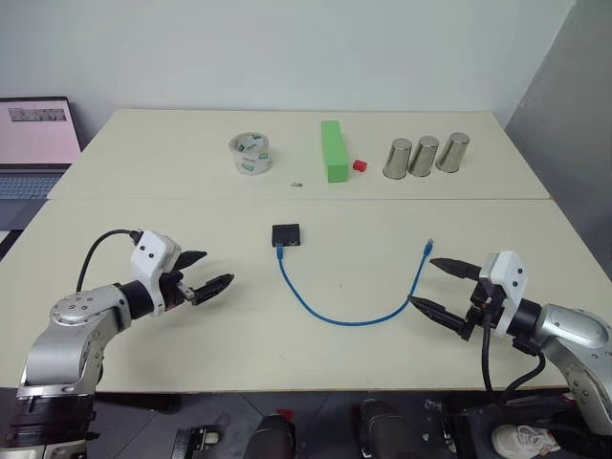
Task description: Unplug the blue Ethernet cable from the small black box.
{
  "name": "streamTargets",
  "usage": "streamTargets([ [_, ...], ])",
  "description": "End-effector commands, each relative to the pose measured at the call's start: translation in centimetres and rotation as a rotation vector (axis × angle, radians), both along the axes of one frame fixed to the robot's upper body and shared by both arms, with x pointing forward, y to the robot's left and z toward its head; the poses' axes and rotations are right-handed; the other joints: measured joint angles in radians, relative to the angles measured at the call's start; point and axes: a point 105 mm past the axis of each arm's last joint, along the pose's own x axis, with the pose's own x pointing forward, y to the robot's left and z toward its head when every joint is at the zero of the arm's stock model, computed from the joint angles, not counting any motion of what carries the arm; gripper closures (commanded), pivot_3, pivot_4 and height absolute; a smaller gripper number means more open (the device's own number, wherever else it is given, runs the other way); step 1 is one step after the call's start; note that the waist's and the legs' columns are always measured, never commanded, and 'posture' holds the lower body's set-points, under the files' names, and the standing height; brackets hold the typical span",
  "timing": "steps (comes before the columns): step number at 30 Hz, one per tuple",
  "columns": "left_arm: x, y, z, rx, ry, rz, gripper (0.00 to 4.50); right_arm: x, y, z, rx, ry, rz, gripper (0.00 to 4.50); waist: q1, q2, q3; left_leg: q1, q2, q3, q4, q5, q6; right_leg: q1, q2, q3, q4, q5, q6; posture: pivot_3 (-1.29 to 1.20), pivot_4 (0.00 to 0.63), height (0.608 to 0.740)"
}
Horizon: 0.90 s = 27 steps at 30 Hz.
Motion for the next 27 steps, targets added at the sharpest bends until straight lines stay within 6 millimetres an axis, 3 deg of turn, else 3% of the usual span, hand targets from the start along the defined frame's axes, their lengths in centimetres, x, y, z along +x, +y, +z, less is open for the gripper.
streamTargets([
  [1, -0.1, -0.4, 1.4, -0.002, -0.065, -0.022, 0.00, 0.0, 0.1, 0.5, -0.003, -0.032, 0.009, 0.01, 0.000, 0.000, 0.000, 0.000, 0.000, 0.000, 0.000, 0.000, 0.000, 0.000, 0.000, 0.000, 0.000, 0.000, 0.000, 0.00, 0.150, 0.740],
  [8, -0.5, -0.5, 0.9, 0.041, -0.067, -0.032, 0.00, 0.0, 0.7, -0.1, -0.026, -0.027, 0.029, 0.01, 0.000, 0.000, 0.000, 0.000, 0.000, 0.000, 0.000, 0.000, 0.000, 0.000, 0.000, 0.000, 0.000, 0.000, 0.000, 0.00, 0.150, 0.740],
  [14, -0.9, -0.7, 0.4, 0.056, -0.055, -0.052, 0.00, 0.2, 3.1, -0.7, -0.009, -0.021, 0.076, 0.01, 0.000, 0.000, 0.000, 0.000, 0.000, 0.000, 0.000, 0.000, 0.000, 0.000, 0.000, 0.000, 0.000, 0.000, 0.000, 0.00, 0.150, 0.740],
  [20, -1.2, -1.6, 0.1, 0.084, -0.053, -0.161, 0.00, 1.2, 7.7, -2.9, -0.061, 0.025, 0.160, 0.01, -0.003, 0.000, 0.000, 0.001, 0.000, 0.000, 0.000, 0.000, 0.000, 0.000, 0.000, 0.000, 0.001, 0.000, 0.000, 0.00, 0.150, 0.740],
  [23, -2.4, -2.9, 0.3, 0.081, -0.050, -0.319, 0.00, 1.3, 11.3, -5.1, -0.141, 0.060, 0.275, 0.01, -0.002, -0.001, 0.000, 0.000, 0.000, 0.000, 0.000, 0.000, 0.000, -0.001, 0.000, 0.000, 0.000, 0.000, 0.000, 0.00, 0.150, 0.740],
  [27, -2.2, -2.7, 0.8, 0.083, -0.057, -0.344, 0.00, 2.2, 14.0, -6.9, -0.198, 0.086, 0.321, 0.01, -0.006, -0.001, 0.000, 0.000, 0.001, 0.000, 0.000, 0.000, 0.000, -0.002, 0.000, -0.001, 0.002, 0.000, -0.001, 0.00, 0.150, 0.740],
])
